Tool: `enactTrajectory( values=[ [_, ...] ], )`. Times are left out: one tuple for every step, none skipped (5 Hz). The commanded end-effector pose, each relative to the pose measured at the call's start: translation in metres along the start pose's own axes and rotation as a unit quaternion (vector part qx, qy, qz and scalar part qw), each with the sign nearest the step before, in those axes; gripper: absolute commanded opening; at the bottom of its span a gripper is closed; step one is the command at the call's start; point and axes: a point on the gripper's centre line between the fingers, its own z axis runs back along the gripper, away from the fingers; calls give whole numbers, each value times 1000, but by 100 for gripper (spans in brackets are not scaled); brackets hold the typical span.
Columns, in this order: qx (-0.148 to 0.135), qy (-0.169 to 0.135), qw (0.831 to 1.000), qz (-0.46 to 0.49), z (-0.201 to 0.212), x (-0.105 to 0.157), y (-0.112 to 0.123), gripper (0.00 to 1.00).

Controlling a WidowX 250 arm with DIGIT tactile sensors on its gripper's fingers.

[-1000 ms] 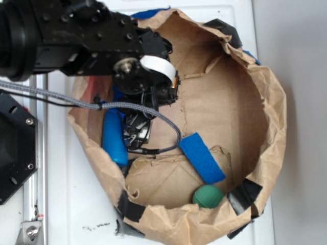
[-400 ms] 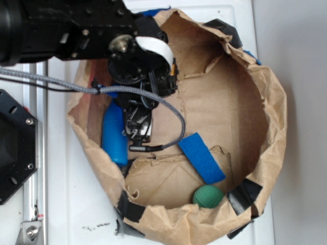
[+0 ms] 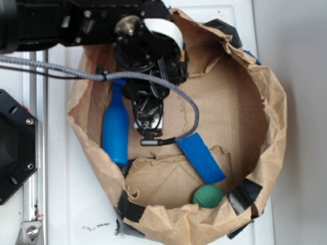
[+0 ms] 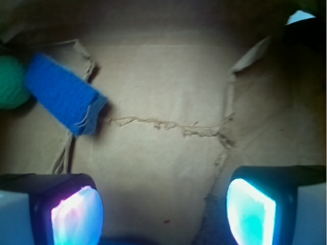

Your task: Grab the rock.

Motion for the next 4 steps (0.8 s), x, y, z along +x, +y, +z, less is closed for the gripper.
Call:
enactTrajectory(
  values=[
    [61, -6, 998, 28, -6, 6, 17, 100],
    [74, 7, 997, 31, -13, -1, 24, 100],
    [87, 16, 996, 28, -19, -4, 25, 100],
    [85, 26, 996, 12, -21, -15, 20, 100]
  ],
)
